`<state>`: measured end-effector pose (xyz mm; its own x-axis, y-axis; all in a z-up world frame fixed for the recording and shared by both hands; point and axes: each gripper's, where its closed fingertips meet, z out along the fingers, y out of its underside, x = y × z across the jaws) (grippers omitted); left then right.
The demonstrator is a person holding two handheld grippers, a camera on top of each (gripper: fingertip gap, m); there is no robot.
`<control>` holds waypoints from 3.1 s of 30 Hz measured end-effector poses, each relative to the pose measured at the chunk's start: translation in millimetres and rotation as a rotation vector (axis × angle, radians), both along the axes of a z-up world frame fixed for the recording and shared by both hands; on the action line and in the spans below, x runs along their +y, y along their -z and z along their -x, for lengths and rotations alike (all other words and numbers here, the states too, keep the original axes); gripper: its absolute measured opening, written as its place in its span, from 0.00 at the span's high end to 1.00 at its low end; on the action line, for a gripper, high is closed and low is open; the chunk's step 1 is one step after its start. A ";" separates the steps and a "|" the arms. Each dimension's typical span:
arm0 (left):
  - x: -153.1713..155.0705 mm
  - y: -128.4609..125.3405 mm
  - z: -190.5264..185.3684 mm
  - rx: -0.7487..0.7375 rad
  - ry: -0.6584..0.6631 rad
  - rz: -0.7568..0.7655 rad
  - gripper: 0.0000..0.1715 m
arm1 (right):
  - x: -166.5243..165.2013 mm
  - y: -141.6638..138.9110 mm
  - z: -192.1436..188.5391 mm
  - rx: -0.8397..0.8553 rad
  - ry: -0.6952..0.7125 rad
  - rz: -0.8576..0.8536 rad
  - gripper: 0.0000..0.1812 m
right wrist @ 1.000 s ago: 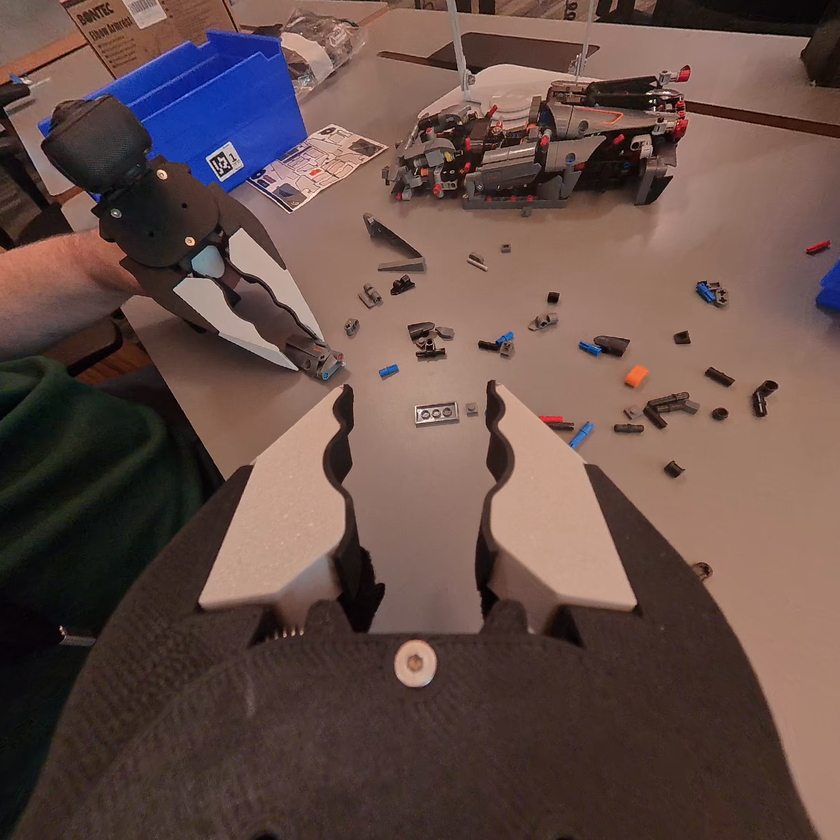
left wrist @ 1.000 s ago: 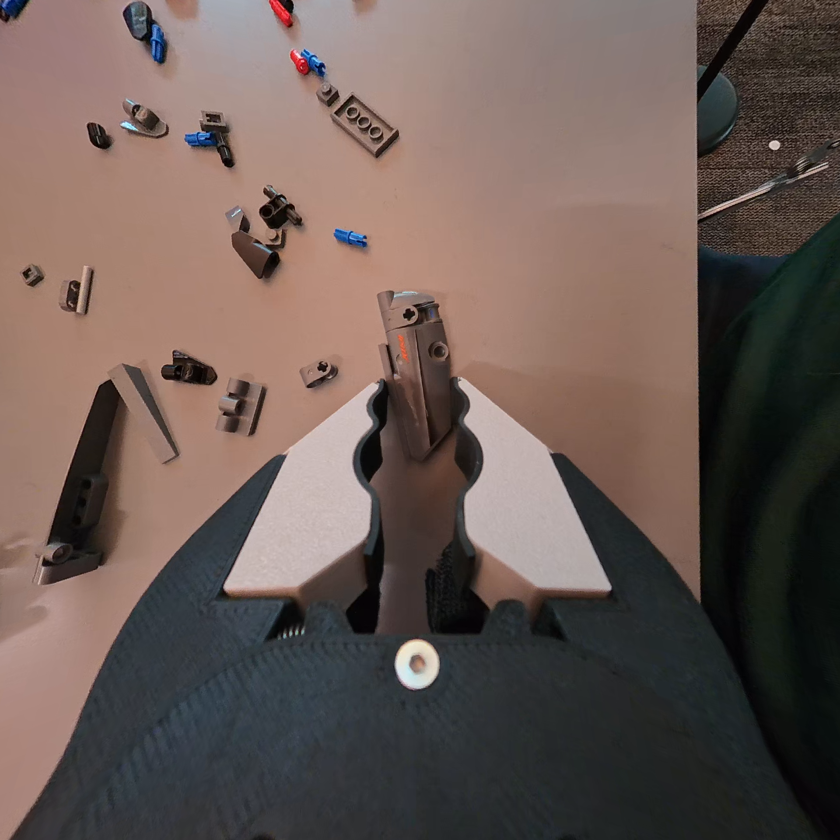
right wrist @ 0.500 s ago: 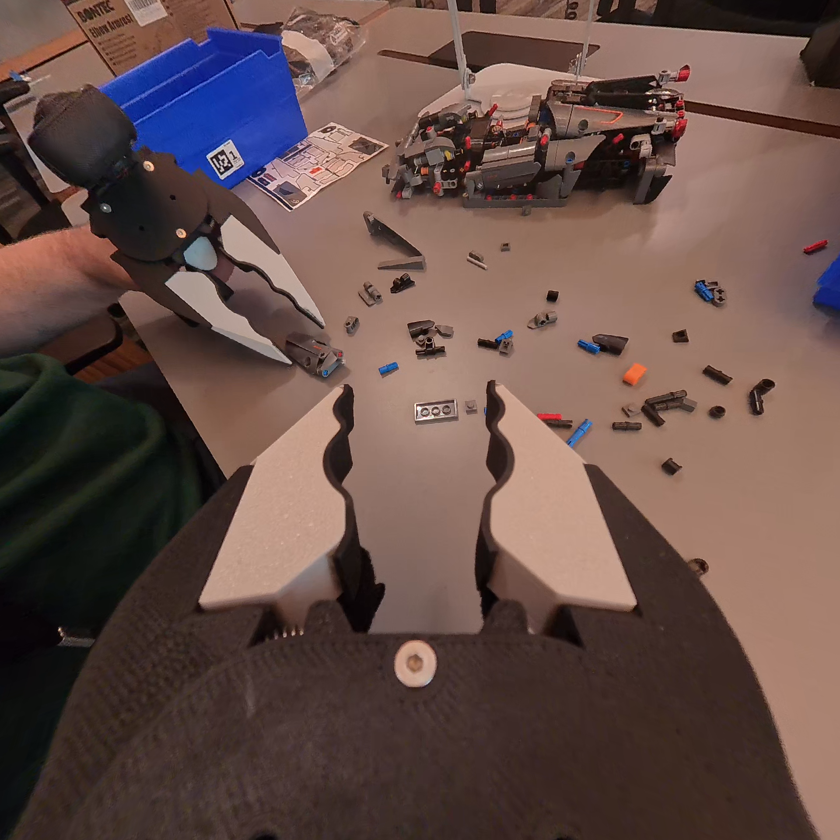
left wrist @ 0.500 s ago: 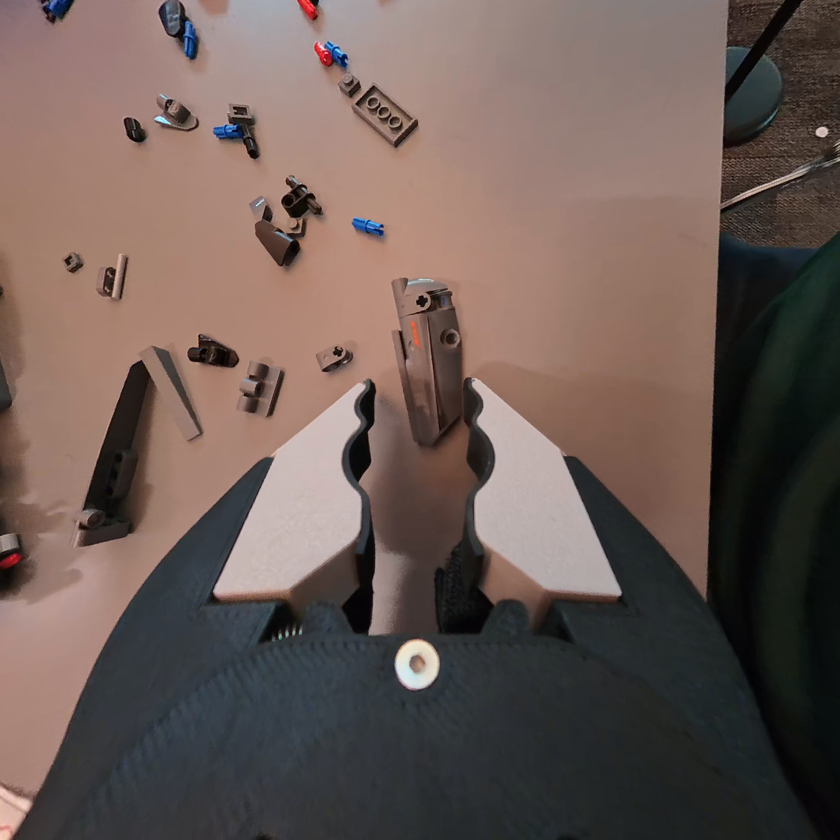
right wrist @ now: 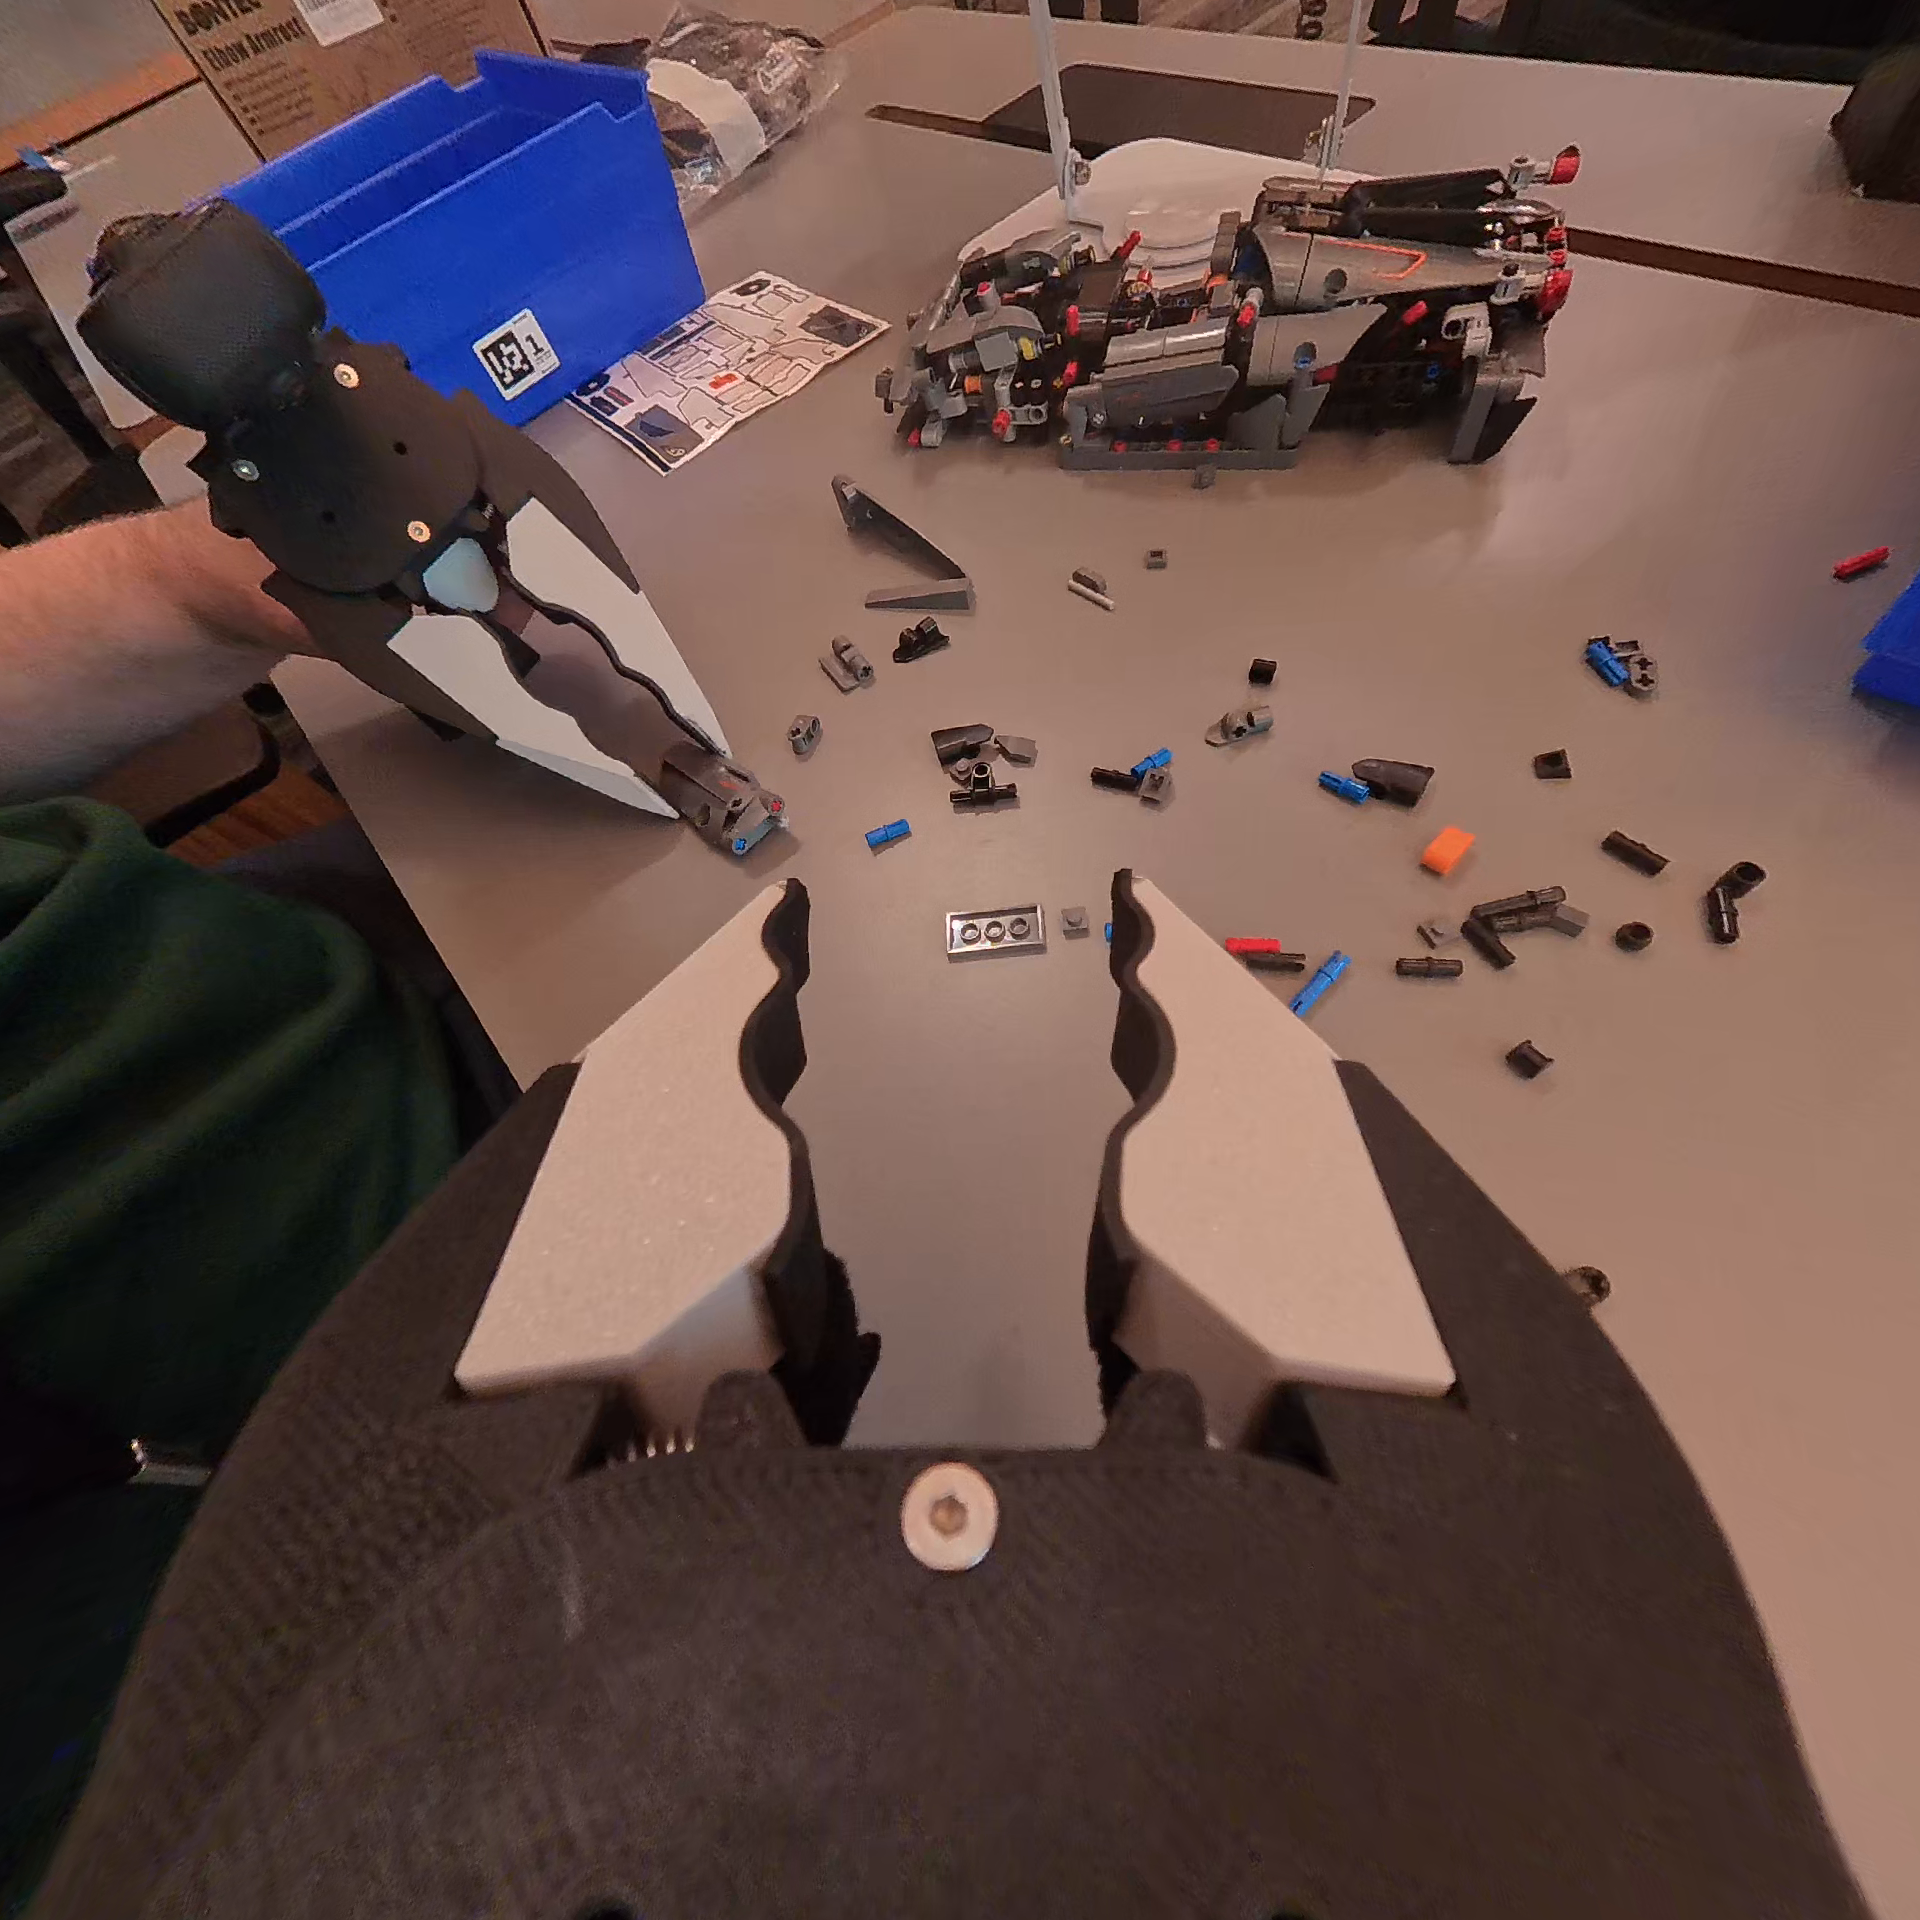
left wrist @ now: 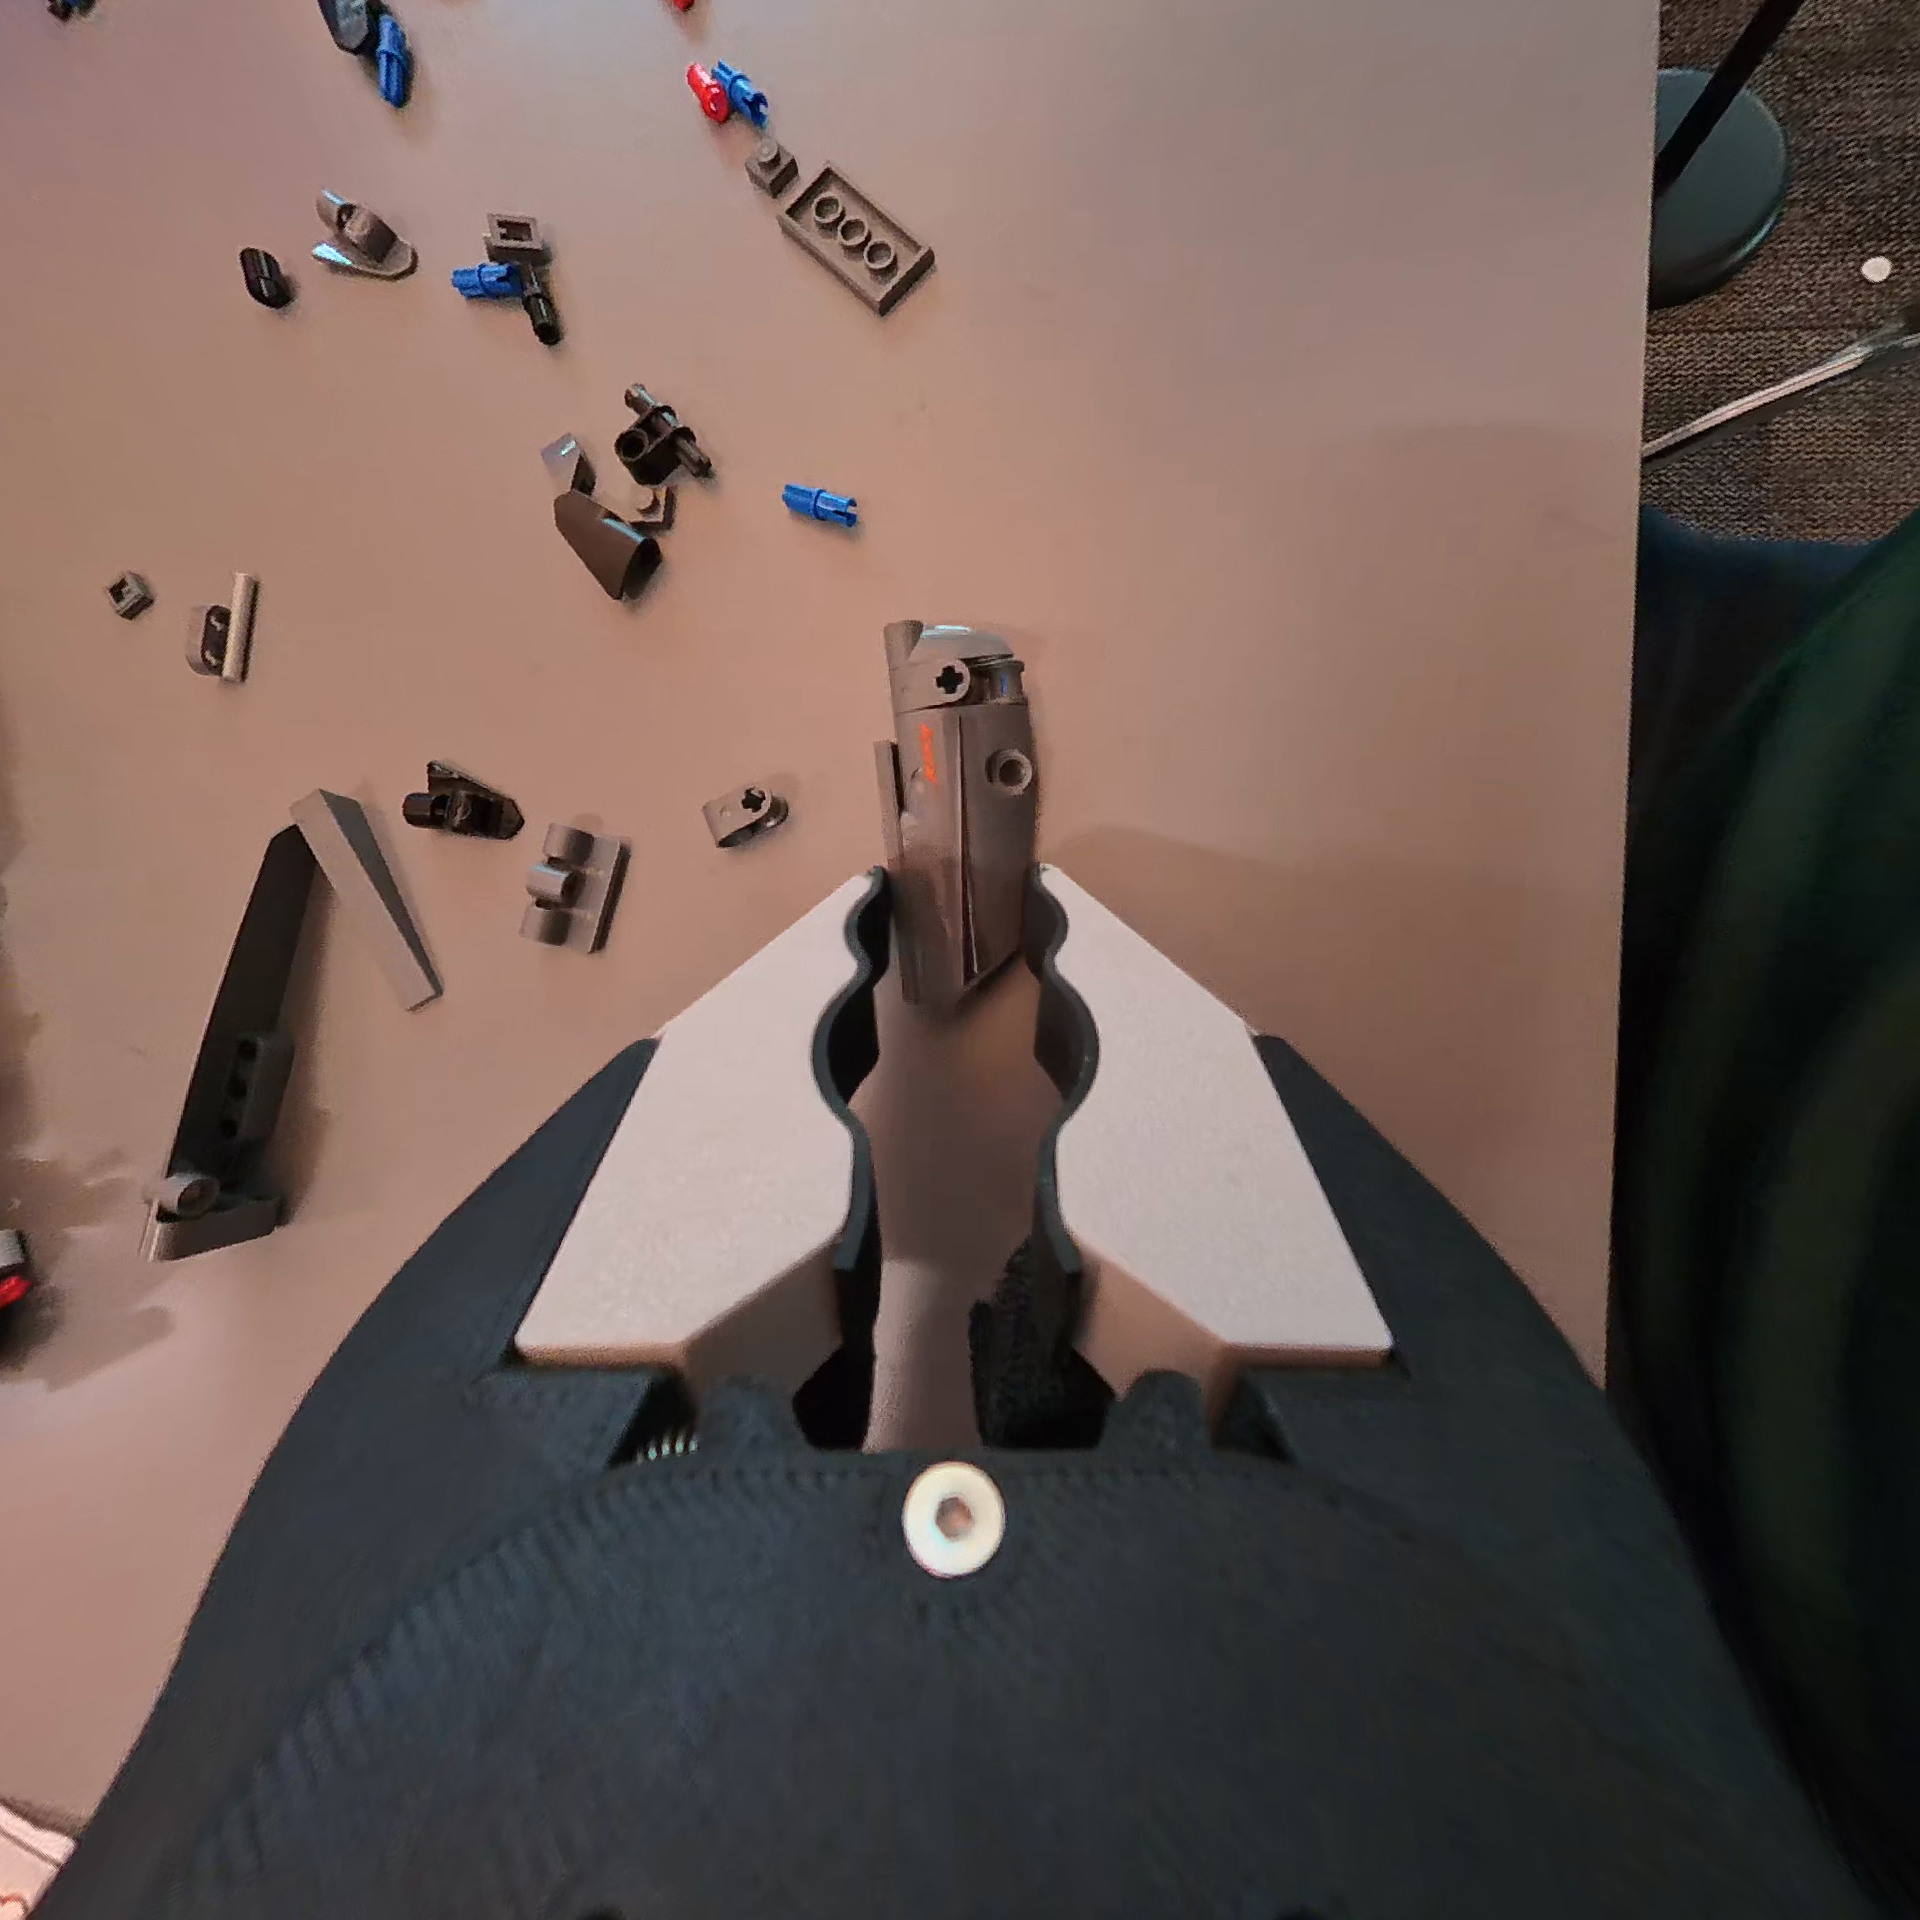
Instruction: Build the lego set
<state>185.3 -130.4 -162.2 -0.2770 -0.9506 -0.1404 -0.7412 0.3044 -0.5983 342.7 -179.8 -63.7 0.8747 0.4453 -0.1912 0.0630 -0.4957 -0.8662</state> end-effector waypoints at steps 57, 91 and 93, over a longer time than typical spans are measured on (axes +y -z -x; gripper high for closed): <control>38.2 -69.4 -33.0 -0.292 -0.098 -0.111 0.86 | -0.3 4.2 -18.6 0.032 0.034 0.026 0.71; 78.1 -73.3 -10.7 -0.218 -0.159 -0.426 0.86 | -1.7 4.4 -19.3 0.050 0.030 0.032 0.71; 80.1 -73.6 -8.0 -0.209 -0.163 -0.434 0.86 | -1.7 4.3 -19.5 0.050 0.031 0.032 0.71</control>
<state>193.2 -50.2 -88.6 -0.0536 -0.8208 -0.5687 -0.6774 0.4483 -0.5832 362.2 -181.5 -67.9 0.8769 0.4114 -0.2485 0.0046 -0.5241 -0.8516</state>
